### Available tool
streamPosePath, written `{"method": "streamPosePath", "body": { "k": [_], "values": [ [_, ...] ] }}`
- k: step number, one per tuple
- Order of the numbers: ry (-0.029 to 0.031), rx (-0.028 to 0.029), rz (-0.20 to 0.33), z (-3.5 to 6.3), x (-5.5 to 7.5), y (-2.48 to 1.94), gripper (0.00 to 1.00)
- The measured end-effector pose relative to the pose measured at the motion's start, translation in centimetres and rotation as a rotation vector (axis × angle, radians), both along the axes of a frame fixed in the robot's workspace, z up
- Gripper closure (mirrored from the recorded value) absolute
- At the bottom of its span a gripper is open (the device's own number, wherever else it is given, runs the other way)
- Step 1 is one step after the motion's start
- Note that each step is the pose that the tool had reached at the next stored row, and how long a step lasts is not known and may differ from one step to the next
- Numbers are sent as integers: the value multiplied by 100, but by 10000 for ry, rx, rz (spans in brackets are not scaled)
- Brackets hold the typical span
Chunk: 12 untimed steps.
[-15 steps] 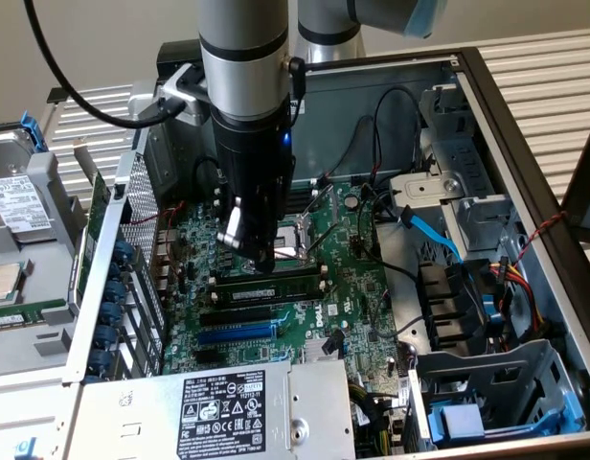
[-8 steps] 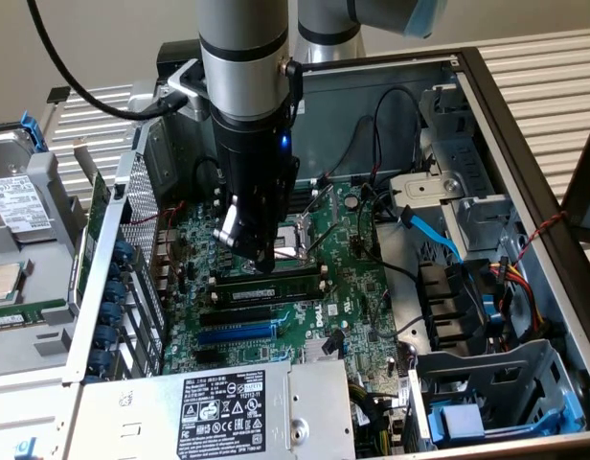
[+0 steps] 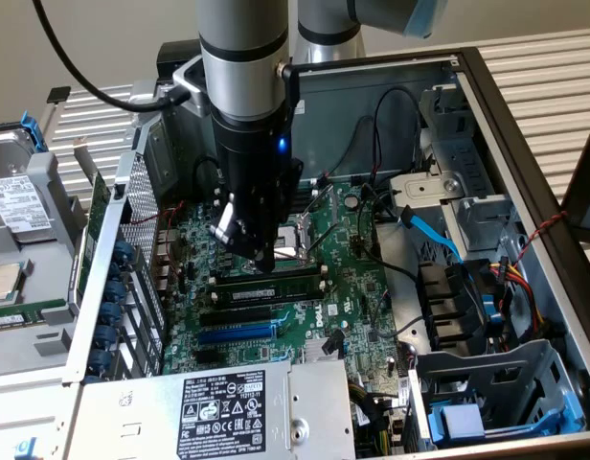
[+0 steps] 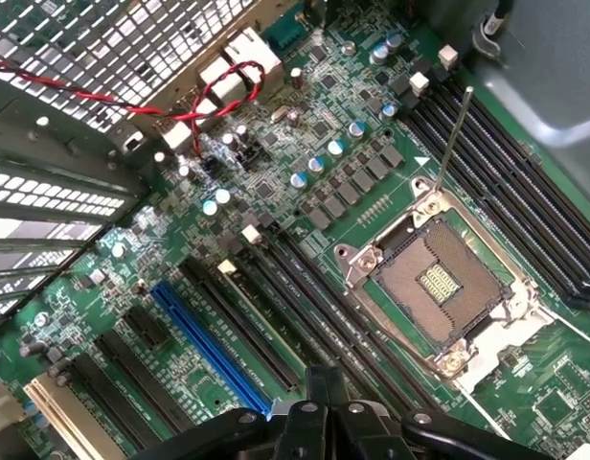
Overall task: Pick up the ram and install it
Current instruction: 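Press down the ram until it locks into place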
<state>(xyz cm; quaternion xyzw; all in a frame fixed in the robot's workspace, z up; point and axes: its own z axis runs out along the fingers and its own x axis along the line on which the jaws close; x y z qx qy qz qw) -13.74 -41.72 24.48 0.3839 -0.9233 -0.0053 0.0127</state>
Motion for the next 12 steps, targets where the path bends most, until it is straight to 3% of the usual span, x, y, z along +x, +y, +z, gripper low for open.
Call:
{"method": "streamPosePath", "body": {
  "k": [12],
  "values": [
    [-50,-9,-1419,0,0,0,89]
  ]
}}
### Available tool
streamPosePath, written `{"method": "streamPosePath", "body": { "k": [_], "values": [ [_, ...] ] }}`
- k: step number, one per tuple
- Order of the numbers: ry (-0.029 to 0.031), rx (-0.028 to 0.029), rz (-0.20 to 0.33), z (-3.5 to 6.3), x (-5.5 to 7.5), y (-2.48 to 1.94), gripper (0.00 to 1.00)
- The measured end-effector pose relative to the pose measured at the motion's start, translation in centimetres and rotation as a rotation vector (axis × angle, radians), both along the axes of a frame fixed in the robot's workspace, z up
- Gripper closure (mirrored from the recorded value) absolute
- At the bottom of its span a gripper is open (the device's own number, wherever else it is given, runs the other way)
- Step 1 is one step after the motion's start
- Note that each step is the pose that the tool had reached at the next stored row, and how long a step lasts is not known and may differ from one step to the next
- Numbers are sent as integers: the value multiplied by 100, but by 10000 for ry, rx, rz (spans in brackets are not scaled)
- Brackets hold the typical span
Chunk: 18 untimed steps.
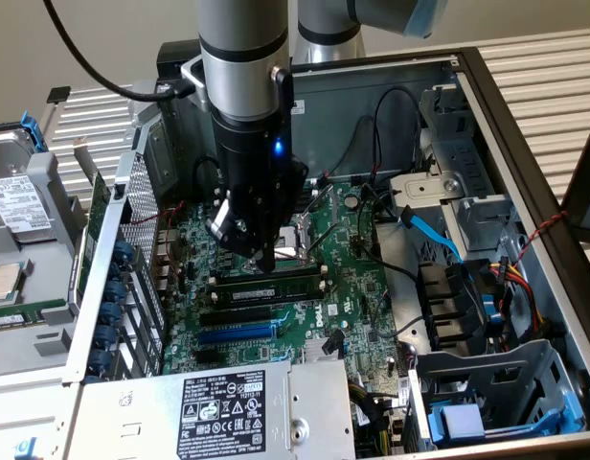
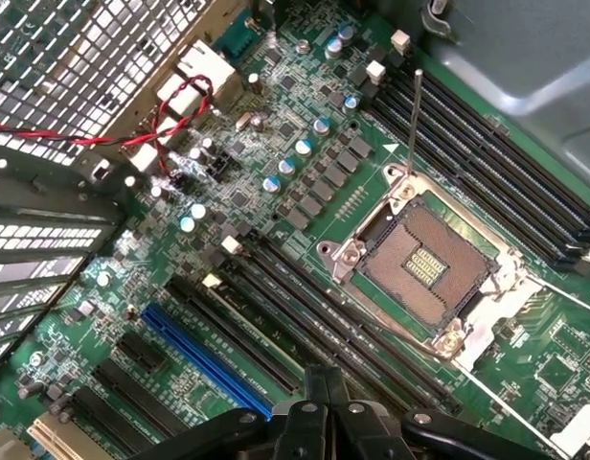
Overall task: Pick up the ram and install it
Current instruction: 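Press down the ram until it locks into place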
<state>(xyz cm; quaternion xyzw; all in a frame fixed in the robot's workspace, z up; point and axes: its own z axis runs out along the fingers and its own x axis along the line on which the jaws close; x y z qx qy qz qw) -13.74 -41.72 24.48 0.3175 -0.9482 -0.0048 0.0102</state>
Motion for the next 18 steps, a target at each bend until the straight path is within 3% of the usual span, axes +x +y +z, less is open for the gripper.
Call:
{"method": "streamPosePath", "body": {
  "k": [6,13,18],
  "values": [
    [-12,-102,-587,0,0,0,89],
    [-27,-282,-1204,0,0,0,89],
    [-22,-307,-1775,0,-1,0,89]
  ]
}}
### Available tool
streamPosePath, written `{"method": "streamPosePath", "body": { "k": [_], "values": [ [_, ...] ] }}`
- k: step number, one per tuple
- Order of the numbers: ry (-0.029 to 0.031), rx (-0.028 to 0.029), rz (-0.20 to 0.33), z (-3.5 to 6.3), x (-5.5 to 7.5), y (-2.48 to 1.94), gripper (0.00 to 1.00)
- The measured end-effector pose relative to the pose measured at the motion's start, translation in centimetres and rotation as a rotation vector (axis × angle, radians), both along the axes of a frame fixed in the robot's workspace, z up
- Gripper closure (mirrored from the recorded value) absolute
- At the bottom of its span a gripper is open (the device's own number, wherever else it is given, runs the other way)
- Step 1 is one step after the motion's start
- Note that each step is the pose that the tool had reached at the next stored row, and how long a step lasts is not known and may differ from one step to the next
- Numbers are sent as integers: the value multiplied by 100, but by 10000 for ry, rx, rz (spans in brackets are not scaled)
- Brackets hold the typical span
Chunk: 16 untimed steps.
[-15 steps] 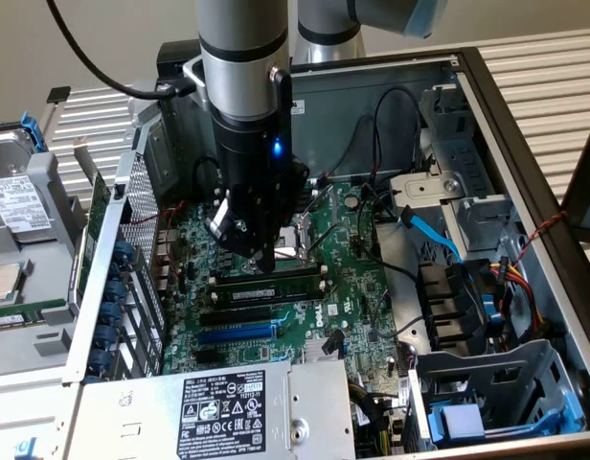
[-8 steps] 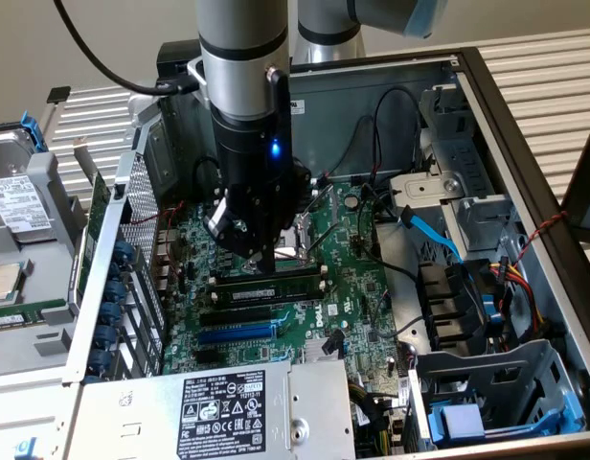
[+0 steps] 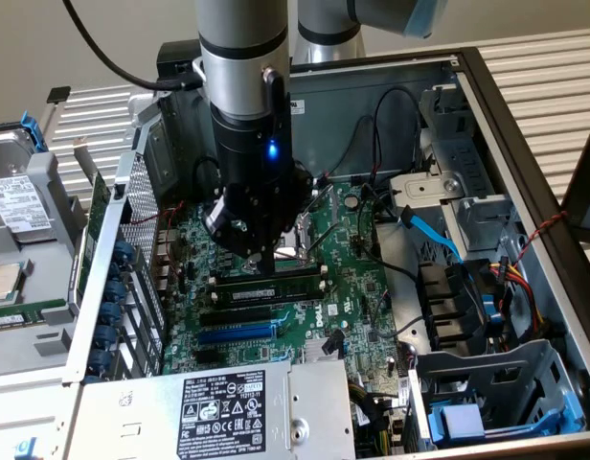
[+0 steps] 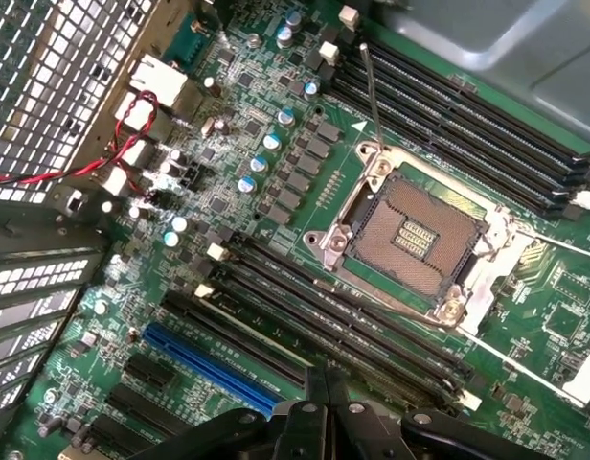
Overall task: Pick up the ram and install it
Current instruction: 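Press down the ram until it locks into place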
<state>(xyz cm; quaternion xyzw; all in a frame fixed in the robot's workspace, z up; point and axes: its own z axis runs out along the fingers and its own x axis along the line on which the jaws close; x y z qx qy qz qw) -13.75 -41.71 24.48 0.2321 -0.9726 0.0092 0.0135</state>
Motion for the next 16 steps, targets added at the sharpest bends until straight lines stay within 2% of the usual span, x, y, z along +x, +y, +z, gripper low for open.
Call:
{"method": "streamPosePath", "body": {
  "k": [9,16],
  "values": [
    [-1,-1,-1199,0,1,0,89],
    [-42,3,-2032,0,1,0,89]
  ]
}}
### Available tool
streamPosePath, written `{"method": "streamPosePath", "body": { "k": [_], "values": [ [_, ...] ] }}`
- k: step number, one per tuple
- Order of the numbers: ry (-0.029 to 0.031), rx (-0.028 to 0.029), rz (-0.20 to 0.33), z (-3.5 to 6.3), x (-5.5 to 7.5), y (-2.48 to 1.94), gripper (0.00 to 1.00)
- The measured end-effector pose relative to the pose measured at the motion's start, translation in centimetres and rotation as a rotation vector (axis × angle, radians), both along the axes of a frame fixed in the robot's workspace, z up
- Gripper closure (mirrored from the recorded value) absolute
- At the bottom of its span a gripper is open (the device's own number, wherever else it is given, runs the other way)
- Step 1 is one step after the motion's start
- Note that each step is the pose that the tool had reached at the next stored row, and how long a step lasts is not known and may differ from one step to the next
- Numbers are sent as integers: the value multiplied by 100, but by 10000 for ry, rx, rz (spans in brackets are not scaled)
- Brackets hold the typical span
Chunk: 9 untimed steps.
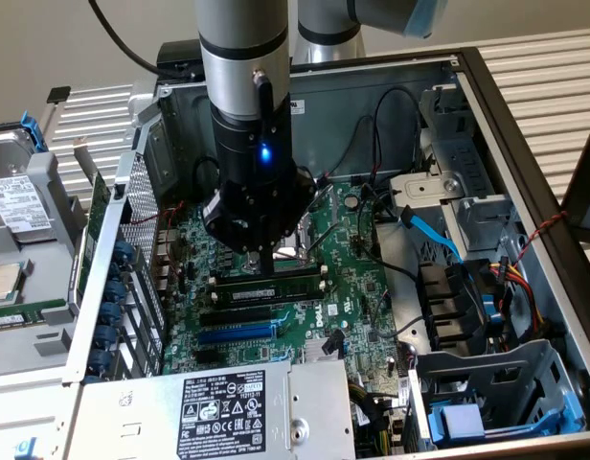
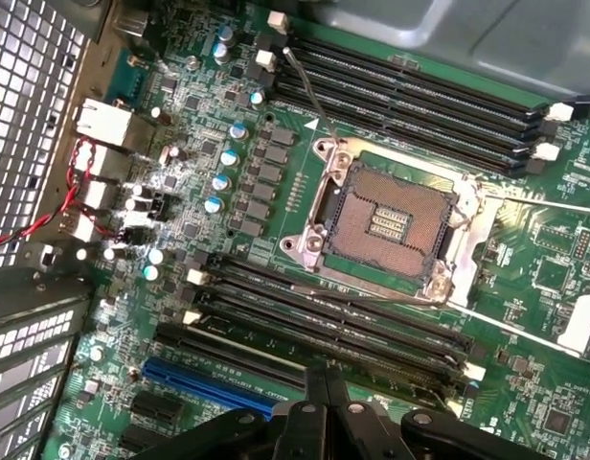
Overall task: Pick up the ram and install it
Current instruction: 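Press down the ram until it locks into place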
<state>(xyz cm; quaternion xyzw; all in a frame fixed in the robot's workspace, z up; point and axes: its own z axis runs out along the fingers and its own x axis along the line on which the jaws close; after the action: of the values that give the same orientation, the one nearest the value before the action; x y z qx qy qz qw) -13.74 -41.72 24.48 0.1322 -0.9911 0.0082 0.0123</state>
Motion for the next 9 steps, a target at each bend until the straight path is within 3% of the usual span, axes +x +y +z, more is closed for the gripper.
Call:
{"method": "streamPosePath", "body": {
  "k": [9],
  "values": [
    [-72,-9,-997,0,-1,0,89]
  ]
}}
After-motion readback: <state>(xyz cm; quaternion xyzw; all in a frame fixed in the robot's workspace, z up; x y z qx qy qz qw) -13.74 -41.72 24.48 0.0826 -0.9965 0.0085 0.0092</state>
